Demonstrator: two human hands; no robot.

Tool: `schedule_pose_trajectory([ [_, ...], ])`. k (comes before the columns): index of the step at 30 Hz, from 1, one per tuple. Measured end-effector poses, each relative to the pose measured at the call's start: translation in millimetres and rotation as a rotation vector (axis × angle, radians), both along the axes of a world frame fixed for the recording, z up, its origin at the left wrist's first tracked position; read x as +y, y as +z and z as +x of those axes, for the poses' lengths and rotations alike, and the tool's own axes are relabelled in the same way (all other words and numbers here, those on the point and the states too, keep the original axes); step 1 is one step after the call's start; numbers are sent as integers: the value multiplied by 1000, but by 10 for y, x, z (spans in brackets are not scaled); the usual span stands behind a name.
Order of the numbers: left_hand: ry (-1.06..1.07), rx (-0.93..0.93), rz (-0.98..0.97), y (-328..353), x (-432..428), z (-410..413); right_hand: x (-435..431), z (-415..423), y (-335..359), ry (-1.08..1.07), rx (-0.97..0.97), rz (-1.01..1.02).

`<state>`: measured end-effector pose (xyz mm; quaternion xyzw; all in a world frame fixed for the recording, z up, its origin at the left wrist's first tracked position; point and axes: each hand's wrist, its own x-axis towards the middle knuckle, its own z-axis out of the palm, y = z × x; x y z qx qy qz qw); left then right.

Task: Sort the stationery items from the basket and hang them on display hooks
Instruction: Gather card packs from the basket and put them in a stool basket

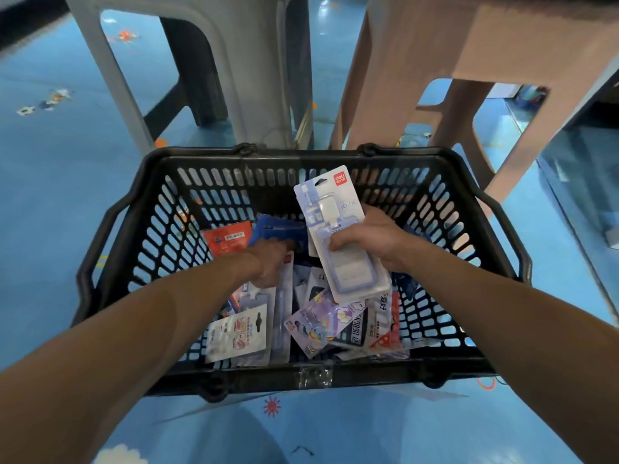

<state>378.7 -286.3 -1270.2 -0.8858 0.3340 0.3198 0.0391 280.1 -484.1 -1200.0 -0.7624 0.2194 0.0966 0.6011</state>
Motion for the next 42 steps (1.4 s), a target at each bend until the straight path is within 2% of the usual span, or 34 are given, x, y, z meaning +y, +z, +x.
schedule_pose_trajectory([
  [6, -29, 12, -43, 269, 254, 162, -31, -39, 40, 1, 38, -38],
  [10, -55, -52, 28, 524, 479, 225, 14, -53, 143, 9, 19, -63],
  [16, 18, 136, -187, 815, 635, 104, 111, -127, 330, 64, -28, -50],
  [21, 169, 132, -397, 1059, 663, 46, 168, -203, 486, 166, -38, 33],
  [25, 223, 128, -473, 1204, 692, 28, 277, -257, 601, 259, -28, 86],
  [29, 406, 228, -583, 1355, 715, 31, 391, -279, 659, 353, -3, 52],
  [34, 533, 386, -737, 1523, 703, 10, 503, -247, 695, 358, -30, -15],
  [37, 636, 543, -860, 1574, 731, 28, 477, -197, 742, 340, -47, 6],
  [42, 830, 531, -1063, 1581, 598, 20, 484, -182, 743, 312, -123, 153],
])
